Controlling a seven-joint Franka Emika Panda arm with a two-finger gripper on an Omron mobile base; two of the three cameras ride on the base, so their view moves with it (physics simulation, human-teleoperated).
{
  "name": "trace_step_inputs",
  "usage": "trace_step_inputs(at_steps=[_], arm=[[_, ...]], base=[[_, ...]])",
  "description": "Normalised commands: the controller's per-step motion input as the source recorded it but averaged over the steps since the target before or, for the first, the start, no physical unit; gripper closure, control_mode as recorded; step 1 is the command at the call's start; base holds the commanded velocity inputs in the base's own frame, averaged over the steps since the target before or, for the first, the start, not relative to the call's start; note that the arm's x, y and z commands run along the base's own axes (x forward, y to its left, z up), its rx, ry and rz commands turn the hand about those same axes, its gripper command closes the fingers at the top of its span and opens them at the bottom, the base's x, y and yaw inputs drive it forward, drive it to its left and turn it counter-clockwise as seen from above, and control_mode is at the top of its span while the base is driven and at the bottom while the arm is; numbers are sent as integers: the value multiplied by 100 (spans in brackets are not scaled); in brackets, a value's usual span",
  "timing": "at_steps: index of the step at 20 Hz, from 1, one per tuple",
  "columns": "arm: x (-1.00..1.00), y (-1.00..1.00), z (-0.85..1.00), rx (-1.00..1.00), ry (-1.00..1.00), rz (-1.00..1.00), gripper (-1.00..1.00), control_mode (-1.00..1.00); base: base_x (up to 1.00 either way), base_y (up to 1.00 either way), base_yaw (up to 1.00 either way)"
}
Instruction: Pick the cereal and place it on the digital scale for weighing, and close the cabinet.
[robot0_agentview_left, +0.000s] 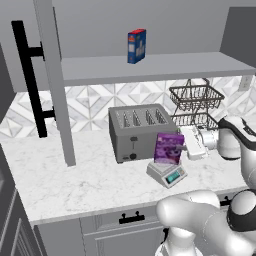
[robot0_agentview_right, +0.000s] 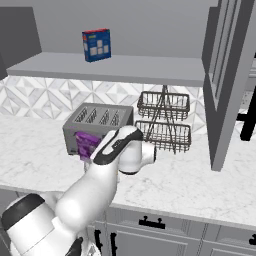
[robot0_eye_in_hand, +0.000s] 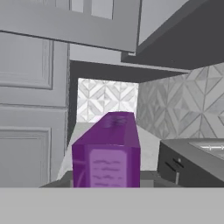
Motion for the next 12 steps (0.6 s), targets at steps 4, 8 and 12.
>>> trace_step_inputs(at_steps=[4, 8, 12], arm=[[29, 0, -29, 0, 0, 0, 100, -100], [27, -3, -35, 0, 0, 0, 100, -100], [20, -2, -23, 0, 0, 0, 100, -100]], base=[[0, 0, 0], [0, 0, 0], [0, 0, 0]])
